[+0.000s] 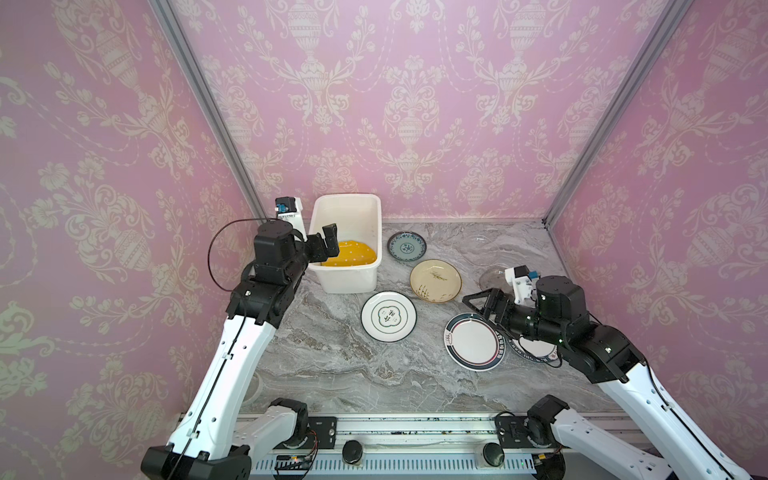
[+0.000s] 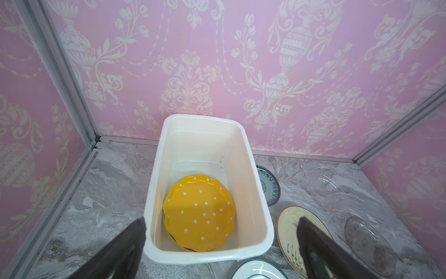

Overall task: Place the plates into the plastic bin on the countertop
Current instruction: Pick up the plate at the middle-right of the table.

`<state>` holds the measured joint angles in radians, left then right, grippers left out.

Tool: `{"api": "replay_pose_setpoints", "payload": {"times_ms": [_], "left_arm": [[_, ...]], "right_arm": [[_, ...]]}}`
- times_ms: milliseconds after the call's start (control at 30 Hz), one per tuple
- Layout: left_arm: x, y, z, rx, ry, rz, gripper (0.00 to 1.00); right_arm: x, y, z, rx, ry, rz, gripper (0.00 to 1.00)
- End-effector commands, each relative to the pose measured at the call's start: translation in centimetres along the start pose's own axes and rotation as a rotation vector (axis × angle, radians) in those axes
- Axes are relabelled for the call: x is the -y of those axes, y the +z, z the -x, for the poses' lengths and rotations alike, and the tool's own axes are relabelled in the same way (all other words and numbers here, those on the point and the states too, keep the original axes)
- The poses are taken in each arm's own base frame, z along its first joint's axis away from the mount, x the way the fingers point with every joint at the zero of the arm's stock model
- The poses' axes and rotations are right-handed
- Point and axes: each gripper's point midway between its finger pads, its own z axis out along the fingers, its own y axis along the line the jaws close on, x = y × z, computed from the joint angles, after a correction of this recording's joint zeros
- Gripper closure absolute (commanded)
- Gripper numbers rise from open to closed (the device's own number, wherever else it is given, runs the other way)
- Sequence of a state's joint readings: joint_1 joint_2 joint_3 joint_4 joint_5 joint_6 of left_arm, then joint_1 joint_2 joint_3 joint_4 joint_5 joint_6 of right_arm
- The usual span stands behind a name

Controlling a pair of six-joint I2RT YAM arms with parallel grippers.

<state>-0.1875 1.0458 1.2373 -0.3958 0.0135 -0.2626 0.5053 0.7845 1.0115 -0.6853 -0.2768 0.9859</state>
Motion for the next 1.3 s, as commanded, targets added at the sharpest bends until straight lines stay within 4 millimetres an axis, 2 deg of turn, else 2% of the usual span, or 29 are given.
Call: {"api": "replay_pose_setpoints", "payload": {"times_ms": [0,167,267,367,467,567,667,800,900,1033,1267], "left_arm": [[1.5,-0.9,-2.9,-0.058,-0.004,-0.115,0.01],[3.6,-2.0,-6.2,-0.193,-0.146,-0.247,0.01],[5.4,-2.1,-9.2,-0.362,-0.288,-0.341,0.01],[8.9,-2.6,-13.0,-0.589,-0.414,-0.53,0.01],[11.7,-4.2,-18.4,-0.877,-0.317,-0.585,0.01],[13.5,-5.0,-21.4,-1.013,-0.183,-0.562,0.0],[15.9,-4.4,-22.2,-1.027,-0.209,-0.577,0.01],[19.1,-3.1,-22.0,-0.993,-0.285,-0.614,0.01],[20.8,-2.2,-22.7,-0.995,-0.363,-0.624,0.01],[22.1,-1.2,-25.1,-1.035,-0.391,-0.59,0.01],[23.5,0.6,-29.7,-1.103,-0.401,-0.52,0.01]], "right_arm": [[1.2,-0.9,-0.4,-0.017,-0.051,-0.072,0.14],[2.0,-0.5,-0.9,-0.053,-0.076,-0.118,0.14],[4.0,-0.6,-0.8,-0.065,-0.096,-0.233,0.14],[6.7,-0.8,-0.8,-0.076,-0.092,-0.381,0.13],[8.9,-1.0,-0.4,-0.063,-0.056,-0.478,0.12],[10.7,-0.9,0.3,-0.035,-0.004,-0.513,0.1],[12.9,-1.1,1.0,-0.001,0.094,-0.525,0.09],[15.1,-0.9,1.5,0.052,0.244,-0.468,0.09],[16.9,-0.5,1.0,0.05,0.316,-0.441,0.09],[19.5,0.0,-0.6,-0.004,0.355,-0.485,0.09],[22.0,1.7,-2.4,-0.051,0.385,-0.488,0.05]]}}
